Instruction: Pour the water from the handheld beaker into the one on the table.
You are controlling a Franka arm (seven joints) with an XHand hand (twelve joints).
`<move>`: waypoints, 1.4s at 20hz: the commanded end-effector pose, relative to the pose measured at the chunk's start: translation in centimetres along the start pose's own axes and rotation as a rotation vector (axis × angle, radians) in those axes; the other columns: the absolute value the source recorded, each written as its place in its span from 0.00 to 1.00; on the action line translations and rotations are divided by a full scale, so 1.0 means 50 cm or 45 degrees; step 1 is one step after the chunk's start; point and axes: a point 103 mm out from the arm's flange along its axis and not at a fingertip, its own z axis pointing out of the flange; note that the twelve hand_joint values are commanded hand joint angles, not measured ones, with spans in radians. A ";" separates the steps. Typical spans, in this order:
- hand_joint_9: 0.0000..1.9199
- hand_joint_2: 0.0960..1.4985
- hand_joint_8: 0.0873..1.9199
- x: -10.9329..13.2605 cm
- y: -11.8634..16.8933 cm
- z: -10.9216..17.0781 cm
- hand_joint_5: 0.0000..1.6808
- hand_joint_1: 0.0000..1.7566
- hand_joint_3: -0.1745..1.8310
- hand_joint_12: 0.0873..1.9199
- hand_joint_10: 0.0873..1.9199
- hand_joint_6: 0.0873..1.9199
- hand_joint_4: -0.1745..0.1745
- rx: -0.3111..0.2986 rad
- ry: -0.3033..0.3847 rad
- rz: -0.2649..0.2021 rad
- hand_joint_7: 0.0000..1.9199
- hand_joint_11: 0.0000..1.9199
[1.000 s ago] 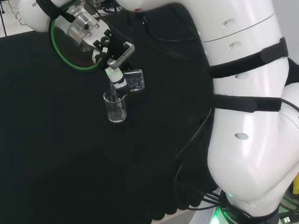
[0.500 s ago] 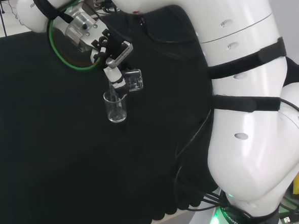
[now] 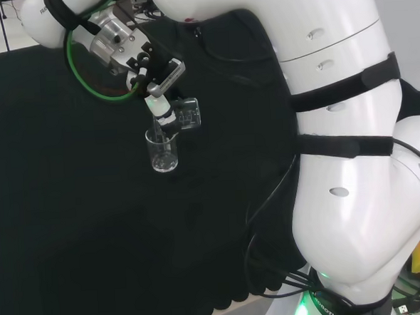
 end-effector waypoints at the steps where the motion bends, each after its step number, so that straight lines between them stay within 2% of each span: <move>1: 0.78 0.37 0.51 0.002 -0.003 -0.002 0.65 0.74 0.52 0.44 0.45 0.52 0.00 0.002 -0.002 0.014 0.60 0.57; 7: 0.78 0.37 0.51 -0.001 -0.011 -0.006 0.65 0.74 0.52 0.44 0.45 0.52 0.00 -0.009 -0.011 0.020 0.60 0.57; 28: 0.78 0.37 0.51 0.003 -0.007 -0.009 0.65 0.74 0.52 0.44 0.45 0.52 0.00 0.030 -0.040 0.040 0.60 0.57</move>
